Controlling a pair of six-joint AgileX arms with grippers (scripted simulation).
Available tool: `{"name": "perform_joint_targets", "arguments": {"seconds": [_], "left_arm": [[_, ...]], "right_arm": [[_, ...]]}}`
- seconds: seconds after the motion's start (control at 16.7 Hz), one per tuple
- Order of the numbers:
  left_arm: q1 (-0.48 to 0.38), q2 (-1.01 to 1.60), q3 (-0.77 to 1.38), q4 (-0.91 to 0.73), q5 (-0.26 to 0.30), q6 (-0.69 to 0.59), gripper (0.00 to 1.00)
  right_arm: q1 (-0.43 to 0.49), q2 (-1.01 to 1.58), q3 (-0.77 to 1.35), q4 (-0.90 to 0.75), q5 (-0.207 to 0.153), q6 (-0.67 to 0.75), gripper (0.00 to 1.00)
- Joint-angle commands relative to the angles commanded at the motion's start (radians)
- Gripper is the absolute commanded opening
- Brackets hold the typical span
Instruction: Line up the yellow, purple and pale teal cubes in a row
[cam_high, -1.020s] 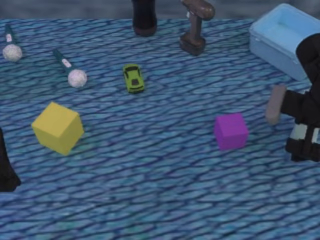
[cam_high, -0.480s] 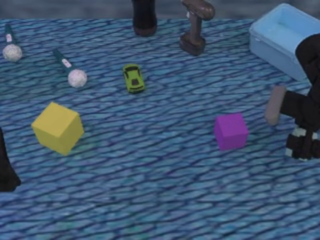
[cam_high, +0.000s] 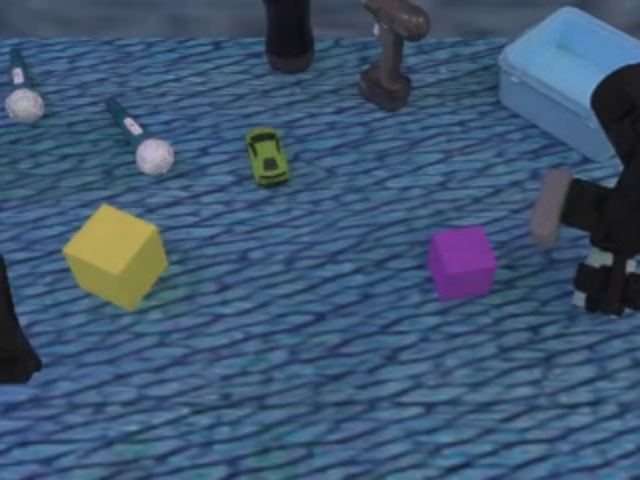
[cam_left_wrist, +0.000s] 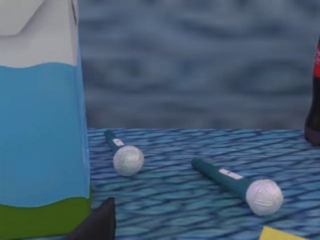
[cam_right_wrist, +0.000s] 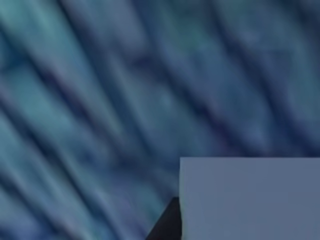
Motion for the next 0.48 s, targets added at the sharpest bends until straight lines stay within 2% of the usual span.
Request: {"name": "perform_joint_targets", "arguments": {"seconds": [0.48], "left_arm": [[0.000, 0.000, 0.000, 0.000, 0.000, 0.000, 1.00]], "right_arm": [[0.005, -0.093, 0.139, -0.235, 0.000, 0.001, 0.00]]}}
